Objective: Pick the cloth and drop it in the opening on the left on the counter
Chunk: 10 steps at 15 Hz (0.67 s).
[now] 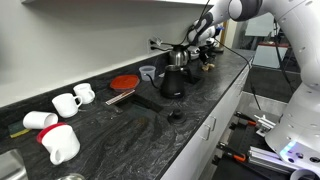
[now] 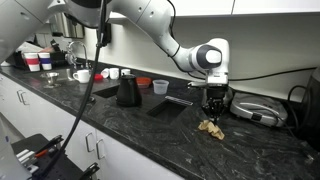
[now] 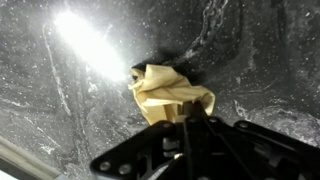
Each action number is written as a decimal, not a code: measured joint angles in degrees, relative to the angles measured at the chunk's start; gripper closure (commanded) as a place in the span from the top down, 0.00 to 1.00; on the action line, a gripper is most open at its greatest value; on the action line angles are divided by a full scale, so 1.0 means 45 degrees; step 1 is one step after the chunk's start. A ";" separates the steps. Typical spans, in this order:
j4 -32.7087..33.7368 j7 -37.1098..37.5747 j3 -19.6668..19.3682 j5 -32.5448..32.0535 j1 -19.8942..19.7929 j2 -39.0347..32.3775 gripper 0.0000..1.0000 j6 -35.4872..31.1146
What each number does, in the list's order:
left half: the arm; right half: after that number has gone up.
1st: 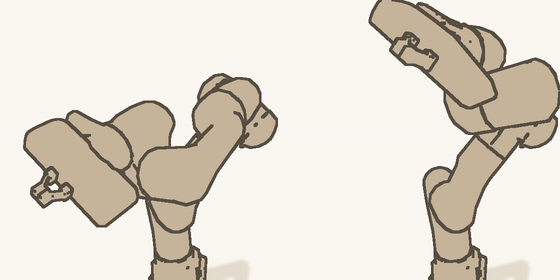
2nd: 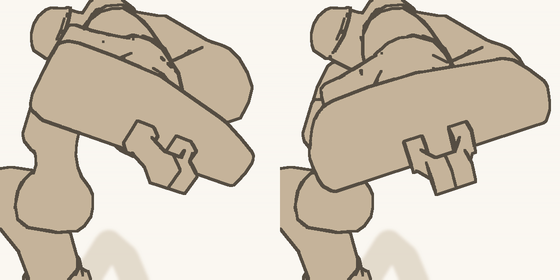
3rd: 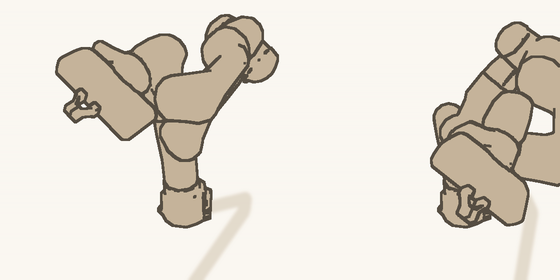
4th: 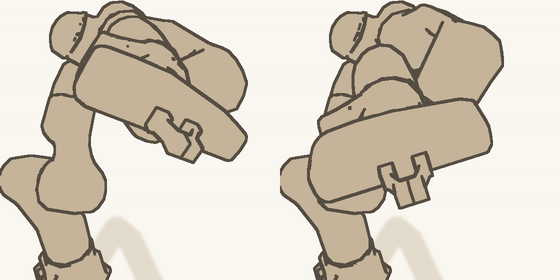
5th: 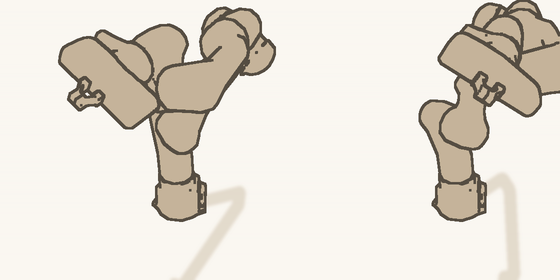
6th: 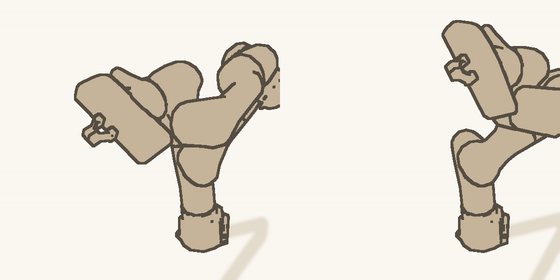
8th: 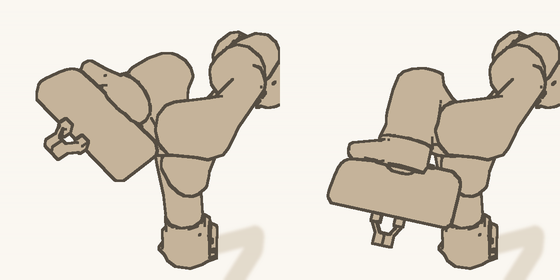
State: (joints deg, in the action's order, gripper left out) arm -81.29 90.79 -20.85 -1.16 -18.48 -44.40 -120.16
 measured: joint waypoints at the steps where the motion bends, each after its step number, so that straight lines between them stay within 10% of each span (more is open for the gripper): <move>1: -0.0026 -0.0002 0.0000 0.0000 0.0000 0.0011 0.00 0.0014; 10: -0.3418 -0.1577 -0.0083 0.0005 -0.0028 0.3031 0.00 0.0327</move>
State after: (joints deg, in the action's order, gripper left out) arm -96.67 83.70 -21.23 -1.13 -18.61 -30.76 -118.69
